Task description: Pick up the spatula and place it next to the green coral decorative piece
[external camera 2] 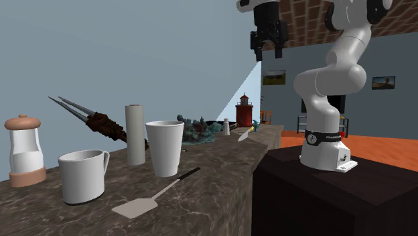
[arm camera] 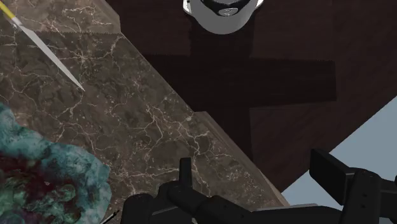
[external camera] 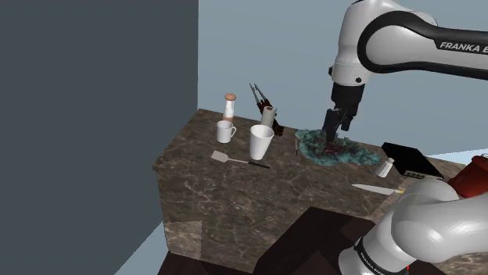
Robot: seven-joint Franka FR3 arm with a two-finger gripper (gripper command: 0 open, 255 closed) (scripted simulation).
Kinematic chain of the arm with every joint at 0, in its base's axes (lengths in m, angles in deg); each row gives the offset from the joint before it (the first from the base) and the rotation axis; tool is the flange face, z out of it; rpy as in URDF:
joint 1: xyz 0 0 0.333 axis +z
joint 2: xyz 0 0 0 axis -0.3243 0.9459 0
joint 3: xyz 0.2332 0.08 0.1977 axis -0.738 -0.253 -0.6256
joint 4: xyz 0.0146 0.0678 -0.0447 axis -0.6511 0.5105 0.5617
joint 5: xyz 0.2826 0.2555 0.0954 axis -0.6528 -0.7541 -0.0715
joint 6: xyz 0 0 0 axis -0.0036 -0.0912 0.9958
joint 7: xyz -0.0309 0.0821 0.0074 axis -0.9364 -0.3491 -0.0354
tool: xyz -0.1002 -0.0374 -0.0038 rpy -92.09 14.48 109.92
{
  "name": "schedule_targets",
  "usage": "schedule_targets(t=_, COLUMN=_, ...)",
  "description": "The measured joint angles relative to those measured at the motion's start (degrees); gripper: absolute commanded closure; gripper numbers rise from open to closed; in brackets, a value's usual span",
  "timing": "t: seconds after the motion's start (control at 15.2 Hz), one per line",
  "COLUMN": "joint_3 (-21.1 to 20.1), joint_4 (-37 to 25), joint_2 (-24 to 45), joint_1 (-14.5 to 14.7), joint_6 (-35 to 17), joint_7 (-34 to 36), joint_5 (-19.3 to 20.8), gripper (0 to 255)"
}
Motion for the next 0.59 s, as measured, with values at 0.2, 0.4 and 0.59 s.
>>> schedule_targets(t=0.2, joint_3=0.7, joint_4=0.76, joint_2=1.61, joint_1=0.17, joint_6=-2.59, joint_7=-1.39, joint_5=0.51, gripper=0)
schedule_targets(t=0.4, joint_3=1.89, joint_4=1.99, joint_2=5.54, joint_1=0.7, joint_6=-8.38, joint_7=-4.18, joint_5=1.27, gripper=0)
schedule_targets(t=0.59, joint_3=3.12, joint_4=1.66, joint_2=11.16, joint_1=1.18, joint_6=-14.41, joint_7=-7.26, joint_5=1.95, gripper=0)
